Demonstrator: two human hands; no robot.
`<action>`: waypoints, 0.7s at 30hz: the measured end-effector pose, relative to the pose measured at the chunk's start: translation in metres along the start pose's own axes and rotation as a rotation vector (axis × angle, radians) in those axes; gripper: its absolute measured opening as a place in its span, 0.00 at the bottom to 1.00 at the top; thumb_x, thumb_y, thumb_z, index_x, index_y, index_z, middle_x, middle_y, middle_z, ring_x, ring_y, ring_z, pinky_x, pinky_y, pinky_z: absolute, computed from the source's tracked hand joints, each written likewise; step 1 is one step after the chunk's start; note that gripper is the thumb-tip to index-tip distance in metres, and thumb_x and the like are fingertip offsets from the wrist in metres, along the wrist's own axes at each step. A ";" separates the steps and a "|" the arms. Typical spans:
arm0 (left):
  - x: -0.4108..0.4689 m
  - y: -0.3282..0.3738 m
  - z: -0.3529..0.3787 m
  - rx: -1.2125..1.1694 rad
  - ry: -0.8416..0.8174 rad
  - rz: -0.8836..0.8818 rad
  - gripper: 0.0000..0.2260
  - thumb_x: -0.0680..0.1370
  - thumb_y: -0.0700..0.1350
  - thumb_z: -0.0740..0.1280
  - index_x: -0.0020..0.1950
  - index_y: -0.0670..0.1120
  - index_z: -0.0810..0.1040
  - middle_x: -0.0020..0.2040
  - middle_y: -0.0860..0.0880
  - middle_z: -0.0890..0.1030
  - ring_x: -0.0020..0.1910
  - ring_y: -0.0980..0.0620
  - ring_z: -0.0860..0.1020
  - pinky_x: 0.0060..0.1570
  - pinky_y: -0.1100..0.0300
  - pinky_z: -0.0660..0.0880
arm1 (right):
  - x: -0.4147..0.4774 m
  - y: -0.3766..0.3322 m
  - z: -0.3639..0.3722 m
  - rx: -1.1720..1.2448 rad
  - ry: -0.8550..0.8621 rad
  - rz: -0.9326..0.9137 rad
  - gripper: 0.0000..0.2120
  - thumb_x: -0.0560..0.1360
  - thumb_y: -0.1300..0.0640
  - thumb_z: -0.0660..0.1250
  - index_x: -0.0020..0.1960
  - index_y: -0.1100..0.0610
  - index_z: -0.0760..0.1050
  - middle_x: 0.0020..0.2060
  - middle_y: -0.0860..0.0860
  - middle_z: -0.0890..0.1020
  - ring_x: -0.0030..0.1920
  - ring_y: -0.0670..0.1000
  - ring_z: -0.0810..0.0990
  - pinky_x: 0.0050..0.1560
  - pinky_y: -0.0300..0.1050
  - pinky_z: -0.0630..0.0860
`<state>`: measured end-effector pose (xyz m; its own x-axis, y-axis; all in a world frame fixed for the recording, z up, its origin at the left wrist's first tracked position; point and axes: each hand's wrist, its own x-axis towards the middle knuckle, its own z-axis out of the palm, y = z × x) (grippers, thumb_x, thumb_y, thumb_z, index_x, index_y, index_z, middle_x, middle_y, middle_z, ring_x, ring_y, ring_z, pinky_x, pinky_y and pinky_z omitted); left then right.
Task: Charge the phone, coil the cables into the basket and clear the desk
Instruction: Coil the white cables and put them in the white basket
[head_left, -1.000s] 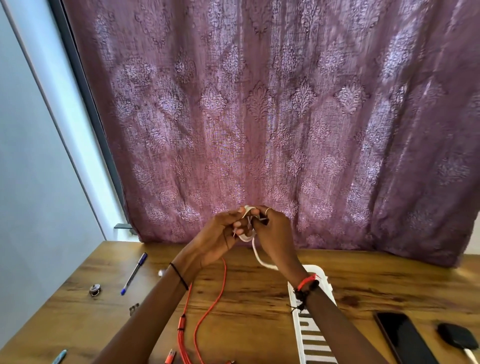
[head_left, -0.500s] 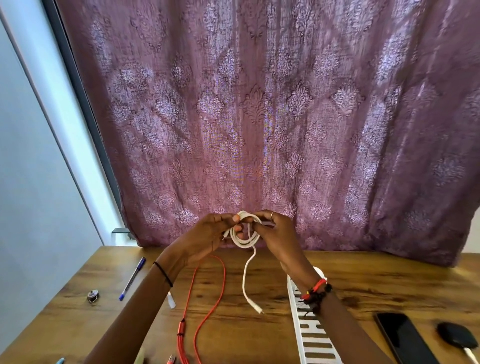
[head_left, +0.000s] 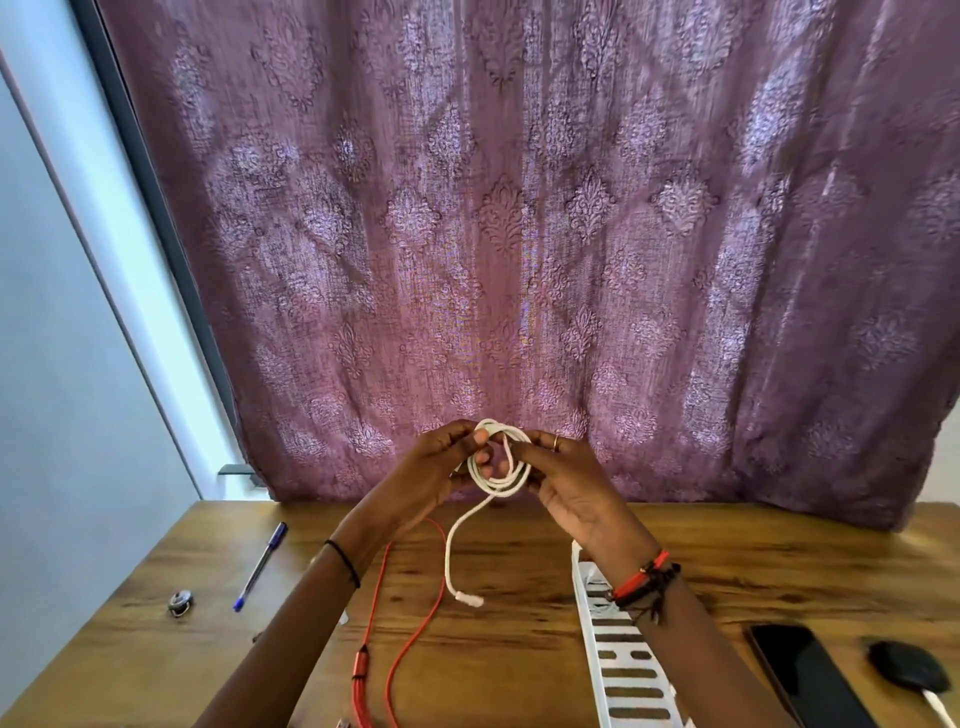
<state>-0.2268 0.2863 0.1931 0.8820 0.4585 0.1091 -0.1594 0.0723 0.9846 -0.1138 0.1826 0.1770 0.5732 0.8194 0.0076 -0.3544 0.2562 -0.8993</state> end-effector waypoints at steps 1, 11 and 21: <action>0.001 0.000 0.000 -0.009 0.018 0.006 0.05 0.80 0.37 0.58 0.53 0.41 0.72 0.31 0.52 0.78 0.31 0.57 0.77 0.34 0.64 0.79 | 0.000 -0.001 0.000 0.069 -0.020 0.039 0.06 0.68 0.69 0.68 0.45 0.62 0.78 0.32 0.55 0.84 0.31 0.50 0.82 0.33 0.41 0.80; 0.003 0.000 -0.003 0.190 -0.001 0.084 0.13 0.81 0.35 0.55 0.62 0.37 0.72 0.27 0.57 0.75 0.29 0.63 0.73 0.32 0.70 0.74 | 0.000 0.005 -0.001 0.005 -0.102 -0.181 0.13 0.61 0.59 0.74 0.45 0.51 0.81 0.42 0.50 0.83 0.40 0.47 0.81 0.38 0.38 0.78; 0.003 -0.003 -0.015 0.519 -0.032 0.210 0.13 0.81 0.35 0.56 0.63 0.40 0.73 0.28 0.58 0.75 0.31 0.64 0.71 0.38 0.70 0.71 | -0.002 0.000 -0.004 -0.853 0.068 -0.683 0.06 0.71 0.64 0.70 0.45 0.55 0.83 0.40 0.52 0.81 0.39 0.49 0.79 0.42 0.39 0.72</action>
<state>-0.2305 0.3001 0.1882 0.8692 0.3879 0.3065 -0.1013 -0.4672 0.8783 -0.1116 0.1790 0.1755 0.5035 0.6025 0.6193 0.6668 0.1849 -0.7220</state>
